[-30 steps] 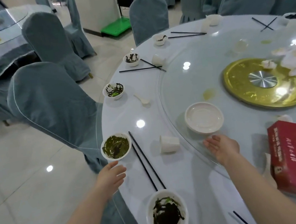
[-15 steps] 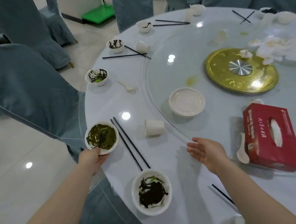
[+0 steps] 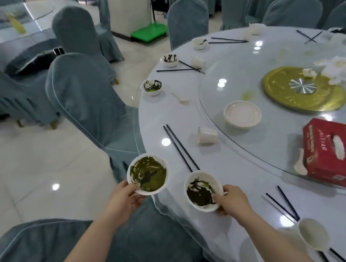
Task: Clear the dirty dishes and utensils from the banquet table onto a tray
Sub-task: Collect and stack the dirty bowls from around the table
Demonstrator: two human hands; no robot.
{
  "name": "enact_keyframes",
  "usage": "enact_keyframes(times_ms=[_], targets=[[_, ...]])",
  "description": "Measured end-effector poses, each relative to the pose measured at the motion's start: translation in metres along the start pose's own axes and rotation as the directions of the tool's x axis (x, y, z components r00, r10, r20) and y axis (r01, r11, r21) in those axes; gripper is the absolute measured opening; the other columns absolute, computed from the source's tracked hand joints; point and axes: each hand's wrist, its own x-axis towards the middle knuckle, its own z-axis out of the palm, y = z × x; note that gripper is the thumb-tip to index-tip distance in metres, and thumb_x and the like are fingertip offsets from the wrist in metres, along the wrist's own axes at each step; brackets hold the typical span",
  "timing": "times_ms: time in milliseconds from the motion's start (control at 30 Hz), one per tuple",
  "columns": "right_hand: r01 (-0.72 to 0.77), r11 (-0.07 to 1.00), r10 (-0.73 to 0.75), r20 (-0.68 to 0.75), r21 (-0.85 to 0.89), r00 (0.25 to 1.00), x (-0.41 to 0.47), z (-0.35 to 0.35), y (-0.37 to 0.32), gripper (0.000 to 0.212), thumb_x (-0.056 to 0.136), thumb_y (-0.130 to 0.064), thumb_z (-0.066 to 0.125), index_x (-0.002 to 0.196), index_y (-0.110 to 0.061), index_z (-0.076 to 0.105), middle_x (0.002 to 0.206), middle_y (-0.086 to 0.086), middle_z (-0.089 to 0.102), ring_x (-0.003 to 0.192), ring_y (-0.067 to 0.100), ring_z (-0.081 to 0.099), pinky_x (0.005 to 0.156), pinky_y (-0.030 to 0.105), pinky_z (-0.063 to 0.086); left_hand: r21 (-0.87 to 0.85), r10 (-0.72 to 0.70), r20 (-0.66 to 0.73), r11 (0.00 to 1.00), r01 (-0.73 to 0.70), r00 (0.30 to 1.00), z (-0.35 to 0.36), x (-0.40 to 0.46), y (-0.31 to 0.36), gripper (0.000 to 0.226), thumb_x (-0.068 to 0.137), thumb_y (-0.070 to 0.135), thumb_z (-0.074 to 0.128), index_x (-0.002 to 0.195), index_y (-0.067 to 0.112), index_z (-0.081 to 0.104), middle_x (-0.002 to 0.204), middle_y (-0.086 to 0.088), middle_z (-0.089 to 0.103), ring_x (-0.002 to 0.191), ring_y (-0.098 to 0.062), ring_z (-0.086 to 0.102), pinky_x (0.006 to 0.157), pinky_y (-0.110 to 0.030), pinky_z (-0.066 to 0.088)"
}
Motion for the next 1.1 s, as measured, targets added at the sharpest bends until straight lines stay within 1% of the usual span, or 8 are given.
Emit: enact_keyframes(times_ms=[167,233,333,533,633,733,933,1100], targets=[[0.110,0.959,-0.077,-0.137,0.260,0.988,-0.047,0.010,-0.011,0.005,0.086,-0.017,0.065,0.090,-0.013,0.065,0.074,0.007,0.071,0.057,0.021,0.069,0.050,0.028,0.055,0.022,0.047,0.112,0.999,-0.049,0.993,-0.026,-0.054,-0.020,0.035,0.084,0.025,0.066,0.116,0.013,0.057,0.089,-0.002,0.075,0.075,-0.014,0.071,0.066,-0.028,0.052],[0.150,0.929,-0.112,-0.127,0.339,0.985,-0.073,0.017,-0.021,0.004,0.088,-0.018,0.064,0.091,-0.016,0.065,0.070,0.005,0.072,0.055,0.021,0.069,0.050,0.025,0.052,0.044,0.069,0.158,0.996,-0.077,0.985,-0.031,-0.073,-0.029,0.034,0.089,0.027,0.062,0.120,0.012,0.055,0.082,0.002,0.074,0.070,-0.009,0.069,0.070,-0.029,0.051],[0.201,0.921,-0.184,-0.082,0.334,0.980,-0.114,0.034,-0.031,0.004,0.088,-0.021,0.065,0.091,-0.018,0.065,0.068,0.002,0.073,0.052,0.017,0.067,0.050,0.023,0.052,0.045,0.099,0.228,0.993,-0.112,0.969,-0.035,-0.098,-0.044,0.036,0.092,0.026,0.059,0.125,0.013,0.053,0.076,0.002,0.072,0.065,-0.009,0.067,0.078,-0.034,0.051],[0.210,0.920,-0.193,-0.082,0.332,0.978,-0.173,0.062,-0.013,0.020,0.091,-0.026,0.061,0.078,-0.013,0.068,0.072,0.005,0.071,0.061,0.016,0.067,0.053,0.030,0.058,0.020,0.075,0.337,0.996,-0.087,0.939,-0.041,-0.141,-0.065,0.049,0.082,0.028,0.065,0.127,0.016,0.051,0.097,-0.010,0.074,0.081,-0.024,0.071,0.071,-0.031,0.058],[0.195,0.949,-0.172,-0.113,0.247,0.979,-0.188,0.069,0.001,0.023,0.095,-0.030,0.053,0.078,-0.024,0.067,0.075,-0.002,0.071,0.071,0.017,0.069,0.060,0.032,0.059,0.030,0.053,0.348,0.997,-0.067,0.936,-0.043,-0.152,-0.075,0.049,0.085,0.022,0.065,0.131,0.016,0.050,0.105,-0.016,0.072,0.091,-0.030,0.070,0.075,-0.034,0.058],[0.156,0.951,-0.131,-0.107,0.267,0.986,-0.198,0.071,0.010,0.019,0.096,-0.031,0.052,0.082,-0.028,0.065,0.078,-0.005,0.071,0.077,0.019,0.070,0.069,0.038,0.060,0.053,0.029,0.372,0.997,-0.052,0.928,-0.043,-0.158,-0.079,0.049,0.084,0.023,0.066,0.130,0.017,0.052,0.106,-0.016,0.072,0.091,-0.029,0.070,0.074,-0.033,0.058],[0.207,0.929,-0.148,-0.205,0.307,0.967,-0.213,0.049,0.025,0.009,0.084,-0.013,0.067,0.078,-0.019,0.070,0.068,-0.005,0.071,0.054,0.005,0.065,0.045,0.013,0.046,0.149,-0.023,0.439,0.988,-0.048,0.898,-0.015,-0.164,-0.079,0.038,0.088,0.036,0.062,0.119,0.014,0.063,0.107,-0.013,0.072,0.090,-0.028,0.071,0.071,-0.031,0.059],[0.197,0.928,-0.121,-0.245,0.316,0.962,-0.203,0.024,0.040,0.008,0.082,-0.013,0.069,0.080,-0.020,0.072,0.066,0.000,0.070,0.052,0.009,0.066,0.046,0.019,0.049,0.157,-0.010,0.500,0.984,-0.079,0.866,0.020,-0.167,-0.079,0.036,0.083,0.027,0.067,0.119,0.022,0.061,0.107,-0.010,0.073,0.091,-0.026,0.071,0.070,-0.033,0.059]])
